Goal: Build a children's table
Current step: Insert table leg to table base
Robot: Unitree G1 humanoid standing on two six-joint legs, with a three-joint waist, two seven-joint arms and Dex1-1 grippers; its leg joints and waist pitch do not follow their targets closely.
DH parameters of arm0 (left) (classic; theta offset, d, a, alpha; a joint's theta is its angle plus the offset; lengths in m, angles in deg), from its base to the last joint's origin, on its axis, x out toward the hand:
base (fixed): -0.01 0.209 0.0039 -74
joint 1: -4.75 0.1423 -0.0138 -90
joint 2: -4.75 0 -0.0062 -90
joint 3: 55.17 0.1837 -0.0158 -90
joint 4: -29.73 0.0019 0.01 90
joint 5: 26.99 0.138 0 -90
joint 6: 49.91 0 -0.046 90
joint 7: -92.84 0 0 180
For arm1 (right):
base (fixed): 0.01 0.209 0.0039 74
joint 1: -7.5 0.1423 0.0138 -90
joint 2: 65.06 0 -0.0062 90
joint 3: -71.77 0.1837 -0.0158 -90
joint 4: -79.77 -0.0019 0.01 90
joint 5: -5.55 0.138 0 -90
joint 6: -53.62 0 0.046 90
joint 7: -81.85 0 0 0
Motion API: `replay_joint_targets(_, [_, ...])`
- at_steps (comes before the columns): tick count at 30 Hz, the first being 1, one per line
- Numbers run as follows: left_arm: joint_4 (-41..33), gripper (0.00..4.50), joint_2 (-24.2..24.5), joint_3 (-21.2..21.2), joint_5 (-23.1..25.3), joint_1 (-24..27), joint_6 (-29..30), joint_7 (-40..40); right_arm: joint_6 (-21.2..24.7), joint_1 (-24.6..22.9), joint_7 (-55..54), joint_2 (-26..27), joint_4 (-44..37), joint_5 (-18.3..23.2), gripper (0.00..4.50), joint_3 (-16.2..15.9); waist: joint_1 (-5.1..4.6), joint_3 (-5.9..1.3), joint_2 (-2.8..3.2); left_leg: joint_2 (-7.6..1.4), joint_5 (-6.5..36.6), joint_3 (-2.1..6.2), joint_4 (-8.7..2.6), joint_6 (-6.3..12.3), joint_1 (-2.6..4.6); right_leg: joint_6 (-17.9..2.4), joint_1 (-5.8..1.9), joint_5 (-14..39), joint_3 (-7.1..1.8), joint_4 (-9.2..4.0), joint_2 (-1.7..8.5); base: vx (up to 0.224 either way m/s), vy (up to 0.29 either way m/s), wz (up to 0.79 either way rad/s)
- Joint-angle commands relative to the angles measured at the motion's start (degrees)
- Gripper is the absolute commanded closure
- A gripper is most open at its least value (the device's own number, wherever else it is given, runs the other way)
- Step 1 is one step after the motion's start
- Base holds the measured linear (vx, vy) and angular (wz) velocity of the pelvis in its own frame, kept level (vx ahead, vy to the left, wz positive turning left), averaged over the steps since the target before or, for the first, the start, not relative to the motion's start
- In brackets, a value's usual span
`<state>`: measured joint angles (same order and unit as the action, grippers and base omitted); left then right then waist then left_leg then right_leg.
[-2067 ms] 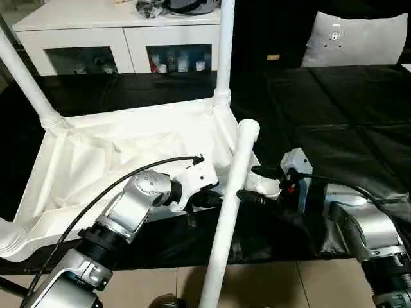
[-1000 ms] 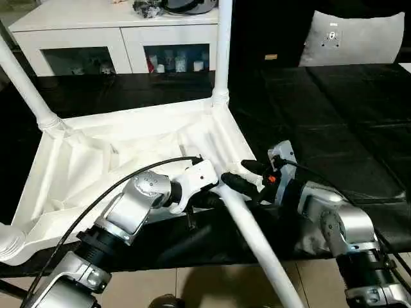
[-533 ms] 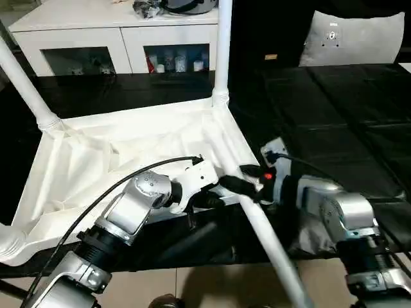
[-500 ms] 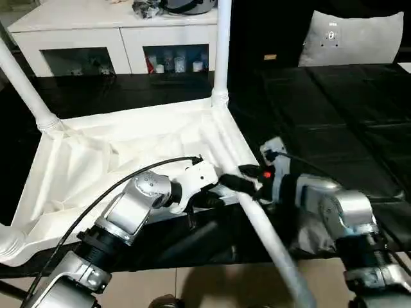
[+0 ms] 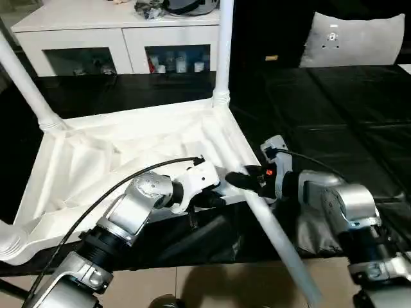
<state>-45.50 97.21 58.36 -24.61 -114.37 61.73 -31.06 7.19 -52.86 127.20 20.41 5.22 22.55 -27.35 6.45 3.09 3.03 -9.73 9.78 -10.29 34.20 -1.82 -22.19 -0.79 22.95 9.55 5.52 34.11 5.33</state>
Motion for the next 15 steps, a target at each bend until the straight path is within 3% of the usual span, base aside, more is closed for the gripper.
replay_joint_targets(1, [-3.01, 3.85, 0.88, -3.37, -0.80, -3.38, -1.54, -0.72, 0.37, -0.49, 0.68, -1.24, 3.02, -3.37, 1.97, -3.11, -0.08, -3.94, -0.72, -3.38, 15.35, 1.46, -4.35, -0.68, 1.22, -8.25, -2.51, 19.86, -3.09, -4.52, 4.20, 0.000, 0.000, 0.00])
replay_joint_targets(2, [-3.55, 3.85, 1.53, -3.48, -0.95, -3.55, -1.53, -0.05, -0.75, 1.02, 1.50, -2.01, 4.38, -4.99, 1.97, -4.83, 0.02, -4.03, -1.01, -3.34, 15.07, 1.53, -4.24, -0.52, 1.19, -8.48, -2.65, 20.14, -3.03, -4.34, 4.33, 0.000, 0.000, 0.00])
replay_joint_targets(4, [-4.07, 3.60, 2.16, -3.93, -1.17, -3.64, -1.46, 0.16, -0.97, 2.77, 1.30, -1.81, 6.21, -5.36, 2.18, -4.81, -0.11, -3.82, -0.78, -3.45, 15.46, 1.51, -4.35, -0.61, 1.28, -8.76, -2.39, 20.76, -3.07, -4.48, 4.22, 0.000, 0.000, 0.00])
replay_joint_targets(5, [-4.58, 3.60, 2.63, -4.41, -1.51, -3.64, -1.29, 0.29, -1.24, 3.84, 0.97, -1.60, 7.60, -5.63, 2.18, -4.68, -0.16, -3.86, -1.41, -3.37, 15.47, 1.51, -4.28, -0.60, 1.36, -8.92, -2.55, 21.09, -3.04, -4.41, 4.32, 0.000, 0.000, 0.00])
replay_joint_targets(6, [-4.70, 3.49, 2.71, -4.65, -1.62, -3.62, -1.27, 0.21, -1.39, 3.97, 0.97, -1.57, 7.83, -5.73, 2.29, -4.73, -0.20, -3.75, -1.22, -3.36, 15.88, 1.49, -4.33, -0.61, 1.42, -8.85, -2.42, 21.80, -3.04, -4.59, 4.25, 0.000, 0.000, 0.00])
replay_joint_targets(11, [-5.59, 3.14, 3.46, -6.65, -2.99, -3.63, -0.60, -0.35, -2.60, 4.73, 0.91, -1.03, 9.57, -5.69, 2.51, -4.66, -0.71, -3.59, -1.35, -3.43, 20.73, 1.77, -4.65, -2.12, 1.91, -7.03, -2.08, 25.86, -2.95, -5.00, 4.11, 0.000, 0.000, 0.00])
replay_joint_targets(15, [-7.21, 2.78, 3.86, -8.90, -5.38, -3.05, 1.22, -0.57, -2.93, 4.58, 1.43, -0.16, 9.77, -4.20, 2.64, -2.76, -1.09, -3.52, -1.35, -3.40, 24.12, 2.00, -4.76, -3.20, 2.03, -6.51, -1.93, 27.54, -2.85, -5.24, 4.17, 0.000, 0.000, 0.00])
